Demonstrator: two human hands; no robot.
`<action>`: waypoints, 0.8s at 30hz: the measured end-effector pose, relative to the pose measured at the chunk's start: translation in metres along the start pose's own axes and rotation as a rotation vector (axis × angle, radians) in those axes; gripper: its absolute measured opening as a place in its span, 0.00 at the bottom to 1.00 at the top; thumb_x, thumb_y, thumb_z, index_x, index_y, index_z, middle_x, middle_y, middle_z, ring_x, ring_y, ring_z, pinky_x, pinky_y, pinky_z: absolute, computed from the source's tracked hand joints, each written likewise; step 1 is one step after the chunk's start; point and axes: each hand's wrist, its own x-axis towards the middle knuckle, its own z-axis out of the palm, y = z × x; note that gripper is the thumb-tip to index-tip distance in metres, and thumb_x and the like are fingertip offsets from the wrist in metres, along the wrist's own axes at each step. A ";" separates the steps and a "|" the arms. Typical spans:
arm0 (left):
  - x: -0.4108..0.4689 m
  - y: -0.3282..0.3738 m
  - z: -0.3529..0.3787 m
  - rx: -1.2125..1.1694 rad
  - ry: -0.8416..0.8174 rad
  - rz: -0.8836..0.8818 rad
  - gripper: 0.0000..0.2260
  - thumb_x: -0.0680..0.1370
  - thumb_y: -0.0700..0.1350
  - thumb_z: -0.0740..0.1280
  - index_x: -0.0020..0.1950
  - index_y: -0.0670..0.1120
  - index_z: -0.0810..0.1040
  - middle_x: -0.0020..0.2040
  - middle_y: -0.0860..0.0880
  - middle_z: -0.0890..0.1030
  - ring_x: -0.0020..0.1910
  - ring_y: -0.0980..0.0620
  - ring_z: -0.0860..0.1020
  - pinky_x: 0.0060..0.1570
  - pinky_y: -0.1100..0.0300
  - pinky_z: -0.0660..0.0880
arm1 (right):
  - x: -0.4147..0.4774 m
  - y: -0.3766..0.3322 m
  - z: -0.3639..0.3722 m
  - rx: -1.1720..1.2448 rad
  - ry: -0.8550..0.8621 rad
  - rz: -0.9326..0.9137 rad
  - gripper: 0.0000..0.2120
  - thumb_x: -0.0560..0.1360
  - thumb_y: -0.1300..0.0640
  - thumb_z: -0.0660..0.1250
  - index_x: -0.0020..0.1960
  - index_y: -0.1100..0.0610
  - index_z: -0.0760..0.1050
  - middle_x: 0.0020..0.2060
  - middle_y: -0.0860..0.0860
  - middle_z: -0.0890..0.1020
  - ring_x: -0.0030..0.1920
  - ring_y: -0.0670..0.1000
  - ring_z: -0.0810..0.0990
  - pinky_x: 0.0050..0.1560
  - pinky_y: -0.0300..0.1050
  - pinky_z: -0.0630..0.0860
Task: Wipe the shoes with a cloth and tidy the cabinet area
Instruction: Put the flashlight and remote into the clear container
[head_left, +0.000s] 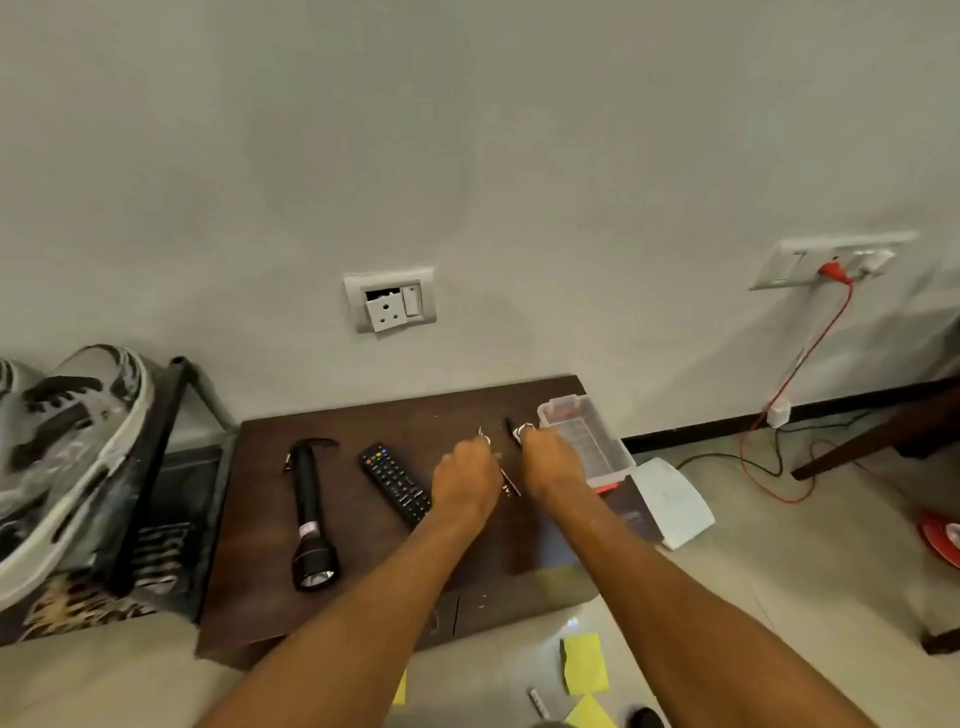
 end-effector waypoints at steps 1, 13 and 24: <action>0.013 0.002 0.005 -0.012 -0.017 -0.030 0.15 0.84 0.51 0.61 0.63 0.42 0.78 0.62 0.40 0.81 0.61 0.36 0.79 0.57 0.47 0.75 | 0.008 0.000 0.006 -0.036 -0.017 -0.001 0.12 0.82 0.64 0.60 0.64 0.60 0.74 0.59 0.60 0.81 0.61 0.62 0.80 0.57 0.54 0.77; 0.058 0.004 0.031 -0.065 -0.087 -0.260 0.13 0.79 0.47 0.69 0.61 0.42 0.79 0.62 0.41 0.81 0.62 0.39 0.79 0.57 0.51 0.76 | 0.028 0.010 0.030 -0.075 -0.002 0.035 0.15 0.83 0.64 0.63 0.69 0.61 0.71 0.63 0.59 0.79 0.63 0.59 0.80 0.60 0.50 0.76; 0.049 0.000 0.023 -0.372 -0.083 -0.443 0.20 0.72 0.58 0.73 0.53 0.43 0.83 0.52 0.45 0.84 0.53 0.42 0.83 0.52 0.54 0.79 | 0.014 0.031 0.014 0.535 0.311 0.122 0.09 0.79 0.56 0.68 0.58 0.54 0.83 0.50 0.52 0.87 0.53 0.54 0.84 0.48 0.45 0.76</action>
